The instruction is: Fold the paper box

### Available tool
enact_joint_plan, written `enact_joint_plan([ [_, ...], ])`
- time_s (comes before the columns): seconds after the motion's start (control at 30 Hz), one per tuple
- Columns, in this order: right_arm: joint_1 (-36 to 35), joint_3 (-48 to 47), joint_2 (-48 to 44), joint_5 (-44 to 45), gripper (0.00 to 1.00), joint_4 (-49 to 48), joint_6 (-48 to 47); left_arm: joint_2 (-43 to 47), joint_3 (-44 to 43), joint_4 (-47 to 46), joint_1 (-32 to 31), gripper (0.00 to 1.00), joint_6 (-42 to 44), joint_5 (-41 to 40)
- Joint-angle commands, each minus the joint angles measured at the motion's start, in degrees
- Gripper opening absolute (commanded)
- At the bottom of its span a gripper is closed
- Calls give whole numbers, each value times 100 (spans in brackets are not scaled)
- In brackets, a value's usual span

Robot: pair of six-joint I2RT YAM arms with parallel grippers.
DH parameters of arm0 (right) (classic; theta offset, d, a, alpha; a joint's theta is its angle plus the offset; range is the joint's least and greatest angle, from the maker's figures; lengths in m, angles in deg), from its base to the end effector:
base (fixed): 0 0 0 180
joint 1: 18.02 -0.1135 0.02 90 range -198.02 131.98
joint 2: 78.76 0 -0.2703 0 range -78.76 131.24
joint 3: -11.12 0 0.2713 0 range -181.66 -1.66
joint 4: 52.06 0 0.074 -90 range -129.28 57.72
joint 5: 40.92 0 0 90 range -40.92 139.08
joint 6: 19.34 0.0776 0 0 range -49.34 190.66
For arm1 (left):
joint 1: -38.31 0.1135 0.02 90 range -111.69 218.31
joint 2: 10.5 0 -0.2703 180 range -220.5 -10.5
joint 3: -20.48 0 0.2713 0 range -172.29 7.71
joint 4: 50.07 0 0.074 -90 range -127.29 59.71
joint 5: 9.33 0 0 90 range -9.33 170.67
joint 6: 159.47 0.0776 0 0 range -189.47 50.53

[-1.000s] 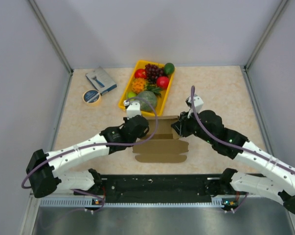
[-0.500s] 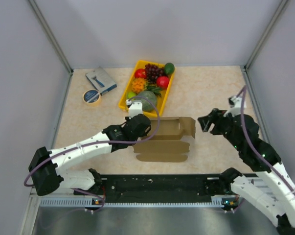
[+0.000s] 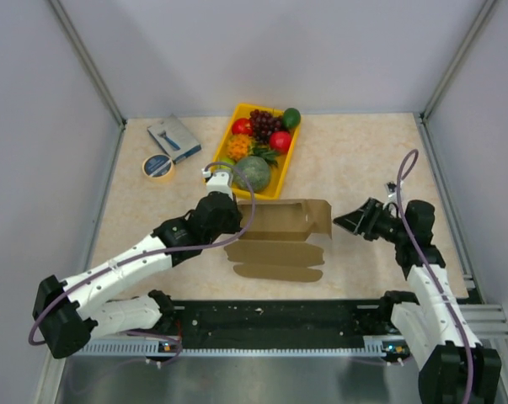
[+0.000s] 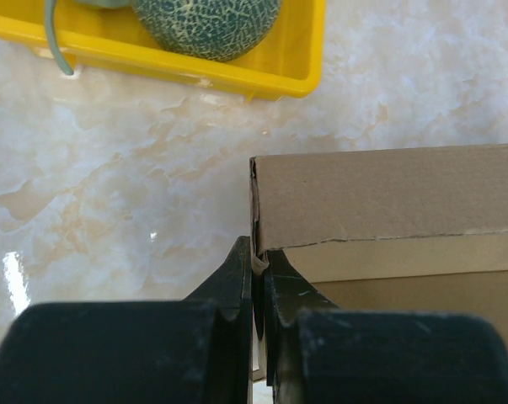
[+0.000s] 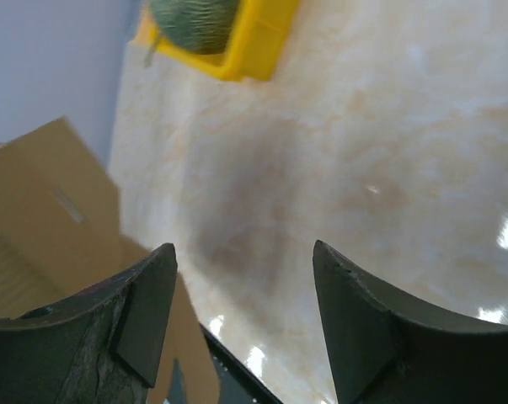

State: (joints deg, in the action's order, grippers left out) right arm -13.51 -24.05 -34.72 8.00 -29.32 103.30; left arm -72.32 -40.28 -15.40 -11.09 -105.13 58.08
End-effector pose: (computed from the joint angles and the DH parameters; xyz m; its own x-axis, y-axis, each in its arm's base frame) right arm 0.2100 0.0346 0.1901 -0.7089 0.4637 -0.5314 -0.1380 0.6476 0.7494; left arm 0.2060 -0.1946 0.2617 -0.5991 -0.1281 -0.7903 0.1831 0.9390 -0.2910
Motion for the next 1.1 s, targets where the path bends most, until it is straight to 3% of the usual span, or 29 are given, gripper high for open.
enact_joint_plan([
  [0.0, -248, 50, -299, -1973, 66, -2574, 619, 223, 140, -545, 247, 0, 270, 807],
  [0.13, -625, 77, -369, -2175, 66, -3095, 866, 381, 246, -694, 423, 0, 323, 1185],
  [0.27, -872, 191, -272, -2413, 64, -4324, 1655, 460, 246, -695, 476, 0, 340, 1318],
  [0.33, -1196, 148, -290, -2361, 63, -4327, 1667, 461, 228, -712, 493, 0, 340, 1336],
  [0.57, -2058, -309, -597, -1378, 63, -2809, 649, 364, 158, -809, 493, 0, 322, 1556],
  [0.6, -2138, -431, -658, -1220, 63, -2101, 429, 346, 141, -800, 493, 0, 331, 1530],
  [0.67, -2331, -748, -720, -719, 62, -1613, 16, 329, 140, -757, 493, 0, 332, 1442],
  [0.77, -2736, -1082, -852, 107, 61, -813, -240, 250, 71, -485, 476, 0, 305, 1117],
  [0.9, -3069, -1346, -721, 407, 63, -469, -197, 92, -52, -274, 336, 0, 314, 669],
  [1.07, -3957, -1759, -344, 1917, 65, 251, -556, -233, -412, 34, 80, 0, 192, 35],
])
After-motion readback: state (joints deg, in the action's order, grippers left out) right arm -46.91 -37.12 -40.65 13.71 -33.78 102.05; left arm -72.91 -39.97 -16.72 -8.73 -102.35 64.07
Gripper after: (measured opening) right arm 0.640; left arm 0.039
